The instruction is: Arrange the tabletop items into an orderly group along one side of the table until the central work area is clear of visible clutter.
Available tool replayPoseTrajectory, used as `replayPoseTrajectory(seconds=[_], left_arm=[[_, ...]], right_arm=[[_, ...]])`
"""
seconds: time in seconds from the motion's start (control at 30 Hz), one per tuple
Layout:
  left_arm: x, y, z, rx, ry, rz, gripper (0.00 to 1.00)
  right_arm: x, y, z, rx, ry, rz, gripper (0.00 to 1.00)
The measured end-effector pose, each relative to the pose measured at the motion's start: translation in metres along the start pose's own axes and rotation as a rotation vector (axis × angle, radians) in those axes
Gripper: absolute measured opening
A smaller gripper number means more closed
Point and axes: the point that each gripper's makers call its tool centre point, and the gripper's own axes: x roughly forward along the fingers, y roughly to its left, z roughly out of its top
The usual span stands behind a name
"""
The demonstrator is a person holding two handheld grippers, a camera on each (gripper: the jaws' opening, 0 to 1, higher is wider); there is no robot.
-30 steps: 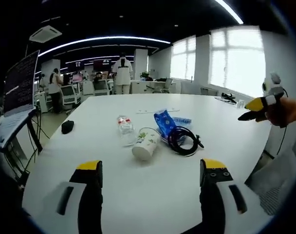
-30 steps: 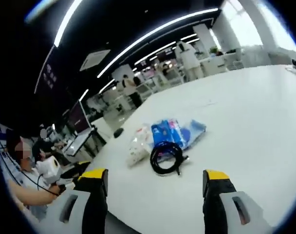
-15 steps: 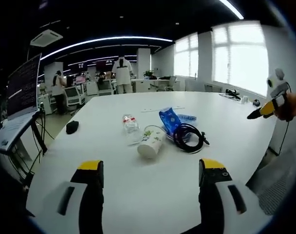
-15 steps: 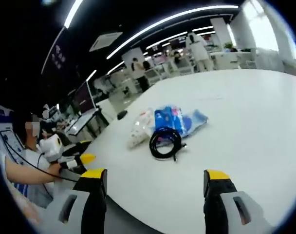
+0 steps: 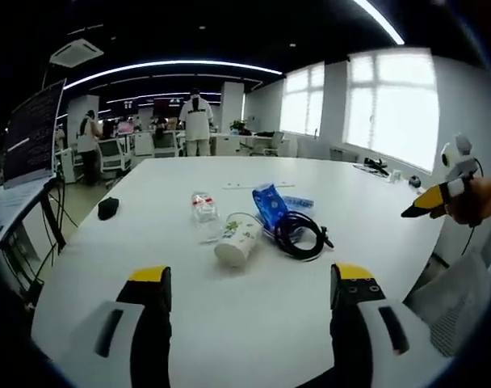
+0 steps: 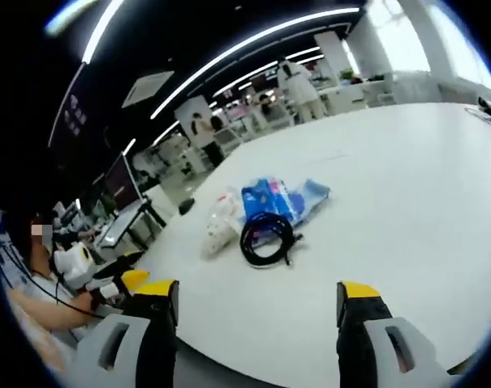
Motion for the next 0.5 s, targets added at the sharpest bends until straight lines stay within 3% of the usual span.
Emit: replayPoseTrajectory(seconds=[0.17,0.3,0.5], left_arm=[[0.000,0.000,0.000,-0.004,-0.002,-0.010,0.80],[0.000,0.001,0.001,-0.003,-0.007,-0.003,0.78],[0.001,0.000,-0.003,0.007,0.012,0.000,0.78]], right_arm=[[0.005,-0.004,-0.017,-0.034,0.018,-0.048,0.80],[0.015,-0.002,-0.020,-0.184,-0.033,-0.076,0.81],[0.028,-0.011,-0.029,-0.331,-0.022,-0.143,0.81]])
